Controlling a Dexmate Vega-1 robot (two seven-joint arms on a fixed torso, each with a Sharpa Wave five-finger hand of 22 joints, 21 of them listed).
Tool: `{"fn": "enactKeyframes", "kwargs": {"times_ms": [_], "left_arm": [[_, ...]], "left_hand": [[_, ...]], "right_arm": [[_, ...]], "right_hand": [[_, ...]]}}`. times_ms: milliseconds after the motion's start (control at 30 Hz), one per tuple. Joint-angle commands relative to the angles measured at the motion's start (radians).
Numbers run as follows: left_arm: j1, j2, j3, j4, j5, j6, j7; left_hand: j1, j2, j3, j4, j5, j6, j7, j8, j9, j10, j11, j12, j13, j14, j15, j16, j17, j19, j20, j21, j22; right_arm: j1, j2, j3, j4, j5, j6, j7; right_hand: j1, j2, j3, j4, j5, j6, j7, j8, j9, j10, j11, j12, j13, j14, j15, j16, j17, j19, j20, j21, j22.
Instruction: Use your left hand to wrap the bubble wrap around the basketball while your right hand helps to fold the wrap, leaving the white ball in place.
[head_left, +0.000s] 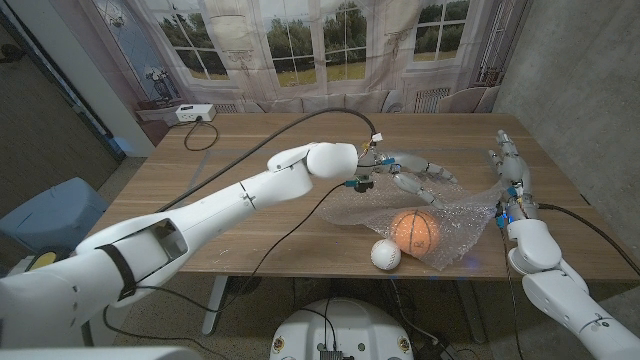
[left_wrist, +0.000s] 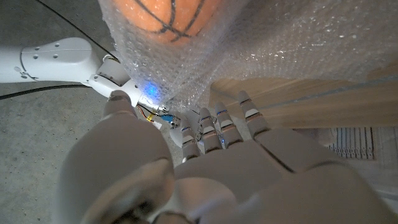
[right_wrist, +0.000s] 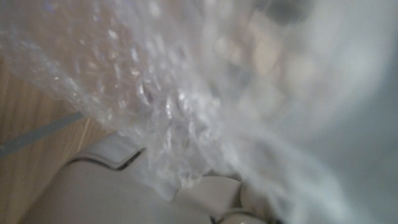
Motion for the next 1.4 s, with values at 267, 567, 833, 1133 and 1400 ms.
{"fn": "enactKeyframes", "kwargs": {"times_ms": [267,567,833,1133,1400], "left_arm": [[0.266,0.047,-0.111,-0.064,0.102,-0.038,0.265],[0.253,0.059,-0.105,-0.098,0.033,0.071,0.103],[0.254,0.081,-0.104,-0.136,-0.007,0.15,0.034],[0.243,0.101,-0.07,-0.16,0.068,0.138,0.041],[0.21,0.087,-0.017,-0.137,0.223,0.103,0.053]], "left_hand": [[-0.047,0.003,-0.02,0.029,-0.023,-0.032,0.0,-0.006,0.003,0.001,0.002,-0.006,0.001,0.007,0.015,-0.006,0.001,0.026,0.022,0.009,0.003],[-0.054,-0.016,-0.037,0.026,-0.035,-0.097,0.006,-0.018,0.003,-0.045,0.018,-0.027,0.001,-0.029,0.048,-0.027,-0.002,0.017,0.042,0.001,0.001],[-0.068,-0.037,-0.058,0.03,-0.035,-0.135,0.003,-0.016,0.004,-0.079,0.033,-0.038,0.002,-0.057,0.072,-0.035,-0.001,-0.005,0.043,-0.012,0.0],[-0.065,-0.038,-0.062,0.028,-0.033,-0.132,-0.025,-0.009,0.004,-0.08,0.024,-0.036,0.002,-0.058,0.071,-0.032,-0.001,-0.008,0.042,-0.015,0.0],[0.008,-0.016,-0.037,-0.006,-0.025,-0.114,-0.042,0.003,0.004,-0.059,0.01,-0.026,0.001,-0.039,0.054,-0.024,-0.003,0.009,0.04,-0.013,-0.002]], "right_arm": [[0.001,0.001,-0.019,-0.008,-0.013,-0.014,0.002],[-0.006,0.006,-0.019,-0.003,-0.014,-0.009,-0.007],[-0.01,0.014,-0.026,0.01,-0.015,-0.001,-0.011],[-0.026,0.028,-0.033,0.018,-0.031,0.027,-0.025],[-0.056,0.056,-0.029,0.038,-0.037,0.08,-0.042]], "right_hand": [[0.0,0.001,0.002,-0.009,0.005,0.0,-0.007,0.002,0.002,0.002,0.003,0.0,0.005,0.005,0.002,0.004,0.002,0.0,-0.001,0.004,0.003],[0.0,0.001,0.002,-0.01,0.005,-0.001,-0.007,0.002,0.002,0.002,0.004,0.0,0.005,0.006,0.001,0.004,0.002,0.0,-0.002,0.004,0.003],[-0.001,0.002,0.002,-0.01,0.006,-0.002,-0.008,0.002,0.002,0.003,0.004,0.0,0.005,0.006,0.003,0.004,0.002,0.0,-0.003,0.004,0.003],[-0.001,0.002,0.002,-0.01,0.006,-0.002,-0.007,0.002,0.002,0.003,0.004,0.0,0.005,0.005,0.006,0.004,0.002,0.0,-0.004,0.004,0.003],[-0.001,0.003,0.001,-0.01,0.006,-0.002,-0.008,0.002,0.002,0.003,0.002,0.0,0.005,0.006,0.008,0.004,0.002,-0.001,-0.005,0.004,0.003]]}}
